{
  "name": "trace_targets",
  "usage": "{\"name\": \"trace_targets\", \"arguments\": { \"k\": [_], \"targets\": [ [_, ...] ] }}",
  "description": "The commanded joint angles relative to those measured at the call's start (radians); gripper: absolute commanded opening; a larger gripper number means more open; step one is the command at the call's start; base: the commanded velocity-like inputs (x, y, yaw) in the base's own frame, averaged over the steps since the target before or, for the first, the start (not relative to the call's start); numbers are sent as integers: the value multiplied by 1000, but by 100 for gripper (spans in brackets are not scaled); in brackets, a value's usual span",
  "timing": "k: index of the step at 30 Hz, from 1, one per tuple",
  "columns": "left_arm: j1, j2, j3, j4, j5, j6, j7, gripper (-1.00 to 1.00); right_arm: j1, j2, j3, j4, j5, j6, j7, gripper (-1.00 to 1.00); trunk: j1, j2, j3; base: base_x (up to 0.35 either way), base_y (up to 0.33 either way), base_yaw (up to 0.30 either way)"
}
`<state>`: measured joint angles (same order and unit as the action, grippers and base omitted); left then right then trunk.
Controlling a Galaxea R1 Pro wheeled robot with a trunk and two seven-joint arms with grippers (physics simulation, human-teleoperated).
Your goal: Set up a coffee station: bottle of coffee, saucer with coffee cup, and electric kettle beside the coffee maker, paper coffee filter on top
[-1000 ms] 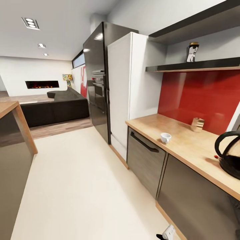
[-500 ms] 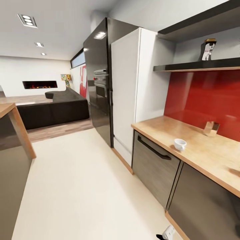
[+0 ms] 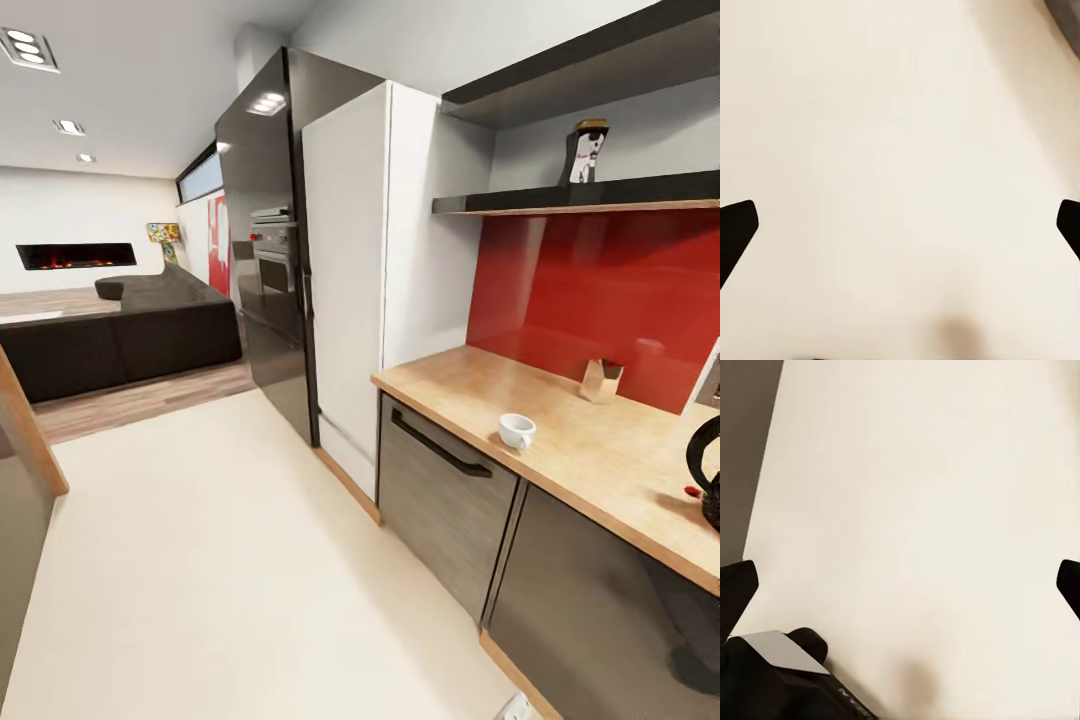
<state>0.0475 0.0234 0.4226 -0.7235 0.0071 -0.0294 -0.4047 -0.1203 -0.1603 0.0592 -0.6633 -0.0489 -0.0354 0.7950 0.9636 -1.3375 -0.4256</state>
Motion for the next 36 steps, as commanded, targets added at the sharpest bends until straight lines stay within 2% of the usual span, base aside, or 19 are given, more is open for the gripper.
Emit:
{"name": "trace_targets", "arguments": {
  "k": [1,5,12,17,30,36],
  "targets": [
    [0,0,2,-1,1,-1,-5,100,-1,-5,4,4,-5,-4,1,100,0,-1,-1,2,1,-28],
    [0,0,1,-1,1,-1,-6,100,-1,-60,2,57,-7,-2,7,100,0,-1,-1,1,1,-44],
    [0,0,1,-1,1,-2,-6,100,-1,-83,1,115,-9,-3,6,100,0,-1,-1,0,0,-195],
    [0,0,1,-1,1,-2,-7,100,-1,-92,1,125,-9,-3,5,100,0,-1,-1,58,77,-149],
    [0,0,-1,-1,1,-1,-8,100,-1,-96,1,162,-9,-5,4,100,0,-1,0,212,236,-24],
    [0,0,0,-1,1,-3,-8,100,-1,-96,1,166,-10,-5,7,100,0,-1,3,74,68,-209]
  ]
}}
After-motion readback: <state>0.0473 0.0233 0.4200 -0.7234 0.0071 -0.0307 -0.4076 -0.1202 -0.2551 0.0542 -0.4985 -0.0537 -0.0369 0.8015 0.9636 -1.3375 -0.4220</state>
